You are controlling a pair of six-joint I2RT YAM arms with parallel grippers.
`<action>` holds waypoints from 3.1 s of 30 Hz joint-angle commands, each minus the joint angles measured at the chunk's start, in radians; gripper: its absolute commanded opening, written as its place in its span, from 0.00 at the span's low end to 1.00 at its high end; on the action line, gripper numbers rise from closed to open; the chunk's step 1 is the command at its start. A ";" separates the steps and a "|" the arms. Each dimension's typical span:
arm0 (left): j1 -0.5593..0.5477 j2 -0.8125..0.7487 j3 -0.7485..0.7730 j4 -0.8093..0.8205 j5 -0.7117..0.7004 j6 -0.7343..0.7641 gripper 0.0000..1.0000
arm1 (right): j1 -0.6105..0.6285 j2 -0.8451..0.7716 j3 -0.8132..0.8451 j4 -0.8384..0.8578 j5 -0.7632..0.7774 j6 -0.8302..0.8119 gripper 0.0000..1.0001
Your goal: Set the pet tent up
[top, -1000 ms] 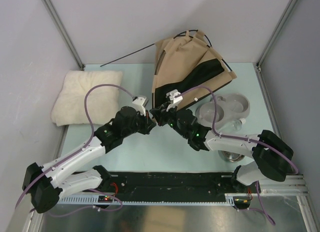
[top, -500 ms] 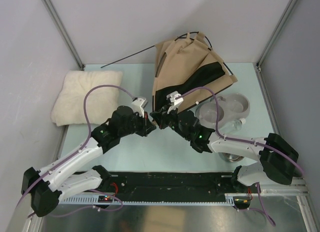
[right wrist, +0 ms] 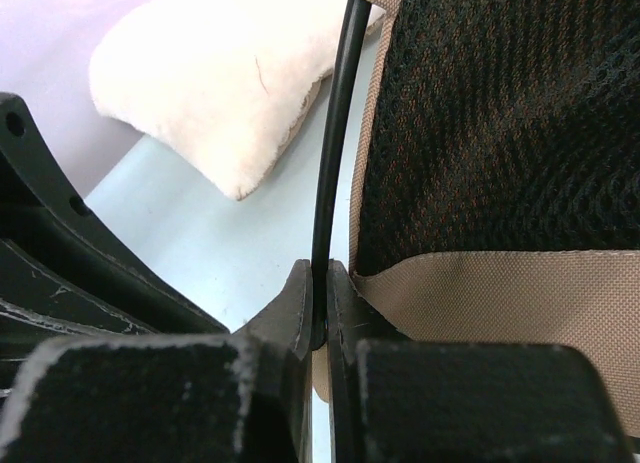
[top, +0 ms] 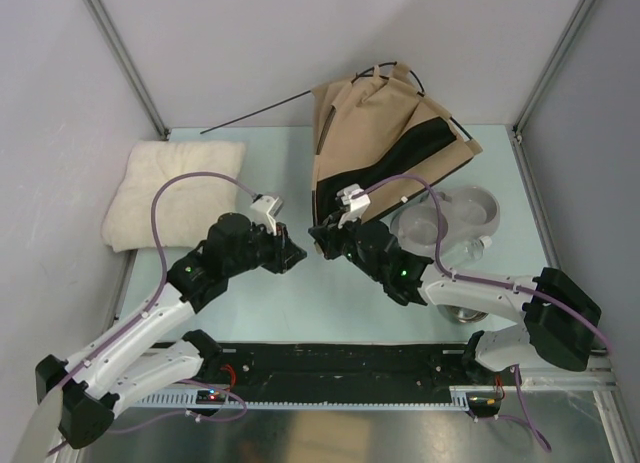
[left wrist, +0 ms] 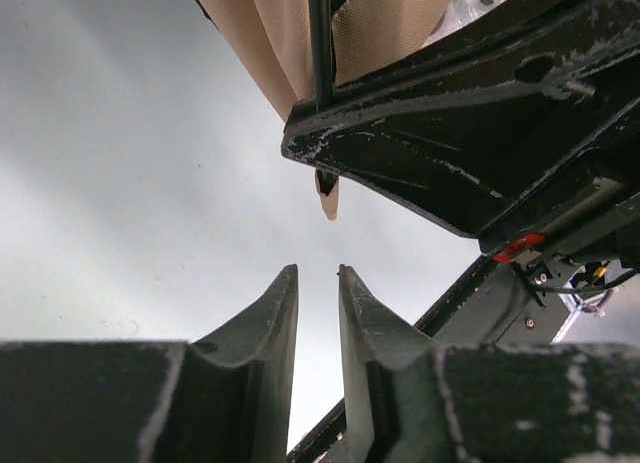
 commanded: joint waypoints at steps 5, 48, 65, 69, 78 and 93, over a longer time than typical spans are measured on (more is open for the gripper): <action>0.021 -0.026 0.033 -0.028 -0.020 0.024 0.37 | 0.015 -0.058 0.002 -0.053 0.015 -0.026 0.00; 0.112 0.074 0.419 -0.103 -0.299 0.026 1.00 | 0.101 -0.426 0.164 -0.569 0.643 -0.015 0.79; 0.113 -0.106 0.263 -0.133 -0.296 -0.076 1.00 | -0.126 -0.024 0.554 -0.733 0.560 0.081 0.60; 0.113 -0.112 0.247 -0.133 -0.296 -0.075 1.00 | -0.161 0.023 0.576 -0.727 0.514 0.079 0.60; 0.113 -0.114 0.236 -0.141 -0.287 -0.054 1.00 | -0.221 0.111 0.646 -0.762 0.445 0.082 0.44; 0.113 -0.137 0.296 -0.181 -0.313 0.018 1.00 | -0.203 0.065 0.689 -0.636 0.475 -0.179 0.00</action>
